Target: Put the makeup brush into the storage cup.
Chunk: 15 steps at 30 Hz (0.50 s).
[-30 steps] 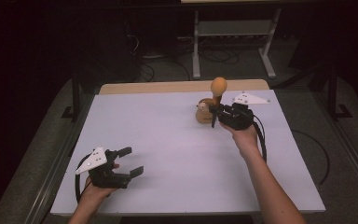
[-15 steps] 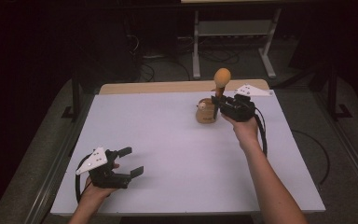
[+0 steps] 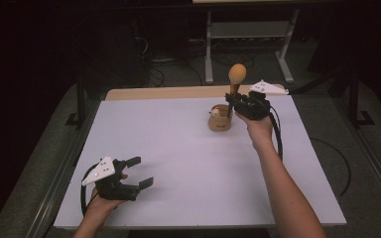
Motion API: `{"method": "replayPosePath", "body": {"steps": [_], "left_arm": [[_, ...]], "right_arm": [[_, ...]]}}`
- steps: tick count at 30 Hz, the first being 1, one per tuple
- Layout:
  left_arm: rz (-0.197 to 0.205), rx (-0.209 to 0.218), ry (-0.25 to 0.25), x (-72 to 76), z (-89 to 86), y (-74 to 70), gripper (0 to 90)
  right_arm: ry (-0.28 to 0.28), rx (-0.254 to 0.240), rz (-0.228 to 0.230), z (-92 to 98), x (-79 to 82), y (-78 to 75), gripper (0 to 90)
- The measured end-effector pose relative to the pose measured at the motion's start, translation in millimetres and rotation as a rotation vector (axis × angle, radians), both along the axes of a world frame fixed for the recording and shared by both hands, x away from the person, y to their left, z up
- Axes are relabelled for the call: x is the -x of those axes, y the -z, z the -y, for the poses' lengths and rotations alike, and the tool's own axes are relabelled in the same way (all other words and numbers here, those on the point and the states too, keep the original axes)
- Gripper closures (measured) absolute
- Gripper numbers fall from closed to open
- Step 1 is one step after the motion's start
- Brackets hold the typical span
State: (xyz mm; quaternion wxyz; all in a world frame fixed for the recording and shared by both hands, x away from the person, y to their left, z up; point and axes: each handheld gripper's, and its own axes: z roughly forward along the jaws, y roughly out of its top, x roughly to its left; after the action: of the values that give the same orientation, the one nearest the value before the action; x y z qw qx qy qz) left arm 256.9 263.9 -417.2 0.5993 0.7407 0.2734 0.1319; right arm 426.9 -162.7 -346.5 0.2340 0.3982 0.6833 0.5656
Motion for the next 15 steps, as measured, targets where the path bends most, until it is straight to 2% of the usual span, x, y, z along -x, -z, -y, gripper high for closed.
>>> {"method": "replayPosePath", "body": {"steps": [6,15], "left_arm": [[0.005,-0.01,0.007,-0.4,0.1,0.0,13.2],[0.001,0.001,0.001,-0.2,-0.3,0.0,13.2]], "right_arm": [[0.019,-0.002,0.001,-1.3,-8.6,1.6,73.2],[0.045,0.001,-0.015,-3.5,-21.3,11.4,73.2]]}}
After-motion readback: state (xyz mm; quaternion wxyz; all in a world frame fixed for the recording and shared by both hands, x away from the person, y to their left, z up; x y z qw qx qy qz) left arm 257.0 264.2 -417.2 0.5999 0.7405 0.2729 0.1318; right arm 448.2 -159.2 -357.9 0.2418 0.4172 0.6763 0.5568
